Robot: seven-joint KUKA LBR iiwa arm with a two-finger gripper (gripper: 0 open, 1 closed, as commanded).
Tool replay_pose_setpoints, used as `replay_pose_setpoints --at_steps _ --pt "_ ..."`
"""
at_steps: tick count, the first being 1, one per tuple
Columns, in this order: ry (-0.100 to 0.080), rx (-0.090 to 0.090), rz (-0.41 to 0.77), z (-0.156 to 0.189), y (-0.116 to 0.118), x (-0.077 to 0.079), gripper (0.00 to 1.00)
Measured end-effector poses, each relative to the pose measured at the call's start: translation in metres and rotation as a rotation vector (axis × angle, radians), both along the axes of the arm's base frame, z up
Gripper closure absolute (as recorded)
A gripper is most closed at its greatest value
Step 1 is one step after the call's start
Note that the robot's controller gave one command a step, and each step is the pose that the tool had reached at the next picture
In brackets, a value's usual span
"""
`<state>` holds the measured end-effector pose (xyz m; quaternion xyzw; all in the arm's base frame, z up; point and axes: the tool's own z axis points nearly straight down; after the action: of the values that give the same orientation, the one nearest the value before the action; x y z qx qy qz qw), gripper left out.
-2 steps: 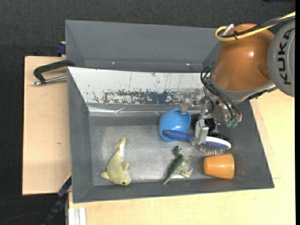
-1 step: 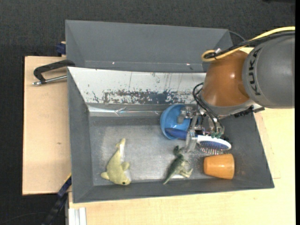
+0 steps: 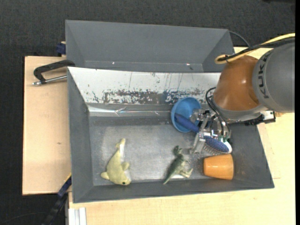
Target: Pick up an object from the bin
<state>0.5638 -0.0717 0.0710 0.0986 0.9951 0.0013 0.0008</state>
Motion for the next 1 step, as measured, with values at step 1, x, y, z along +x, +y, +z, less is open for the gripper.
replay_pose_setpoints --at_steps 1 --pt "-0.005 -0.001 0.001 0.0012 0.0002 0.0013 1.0"
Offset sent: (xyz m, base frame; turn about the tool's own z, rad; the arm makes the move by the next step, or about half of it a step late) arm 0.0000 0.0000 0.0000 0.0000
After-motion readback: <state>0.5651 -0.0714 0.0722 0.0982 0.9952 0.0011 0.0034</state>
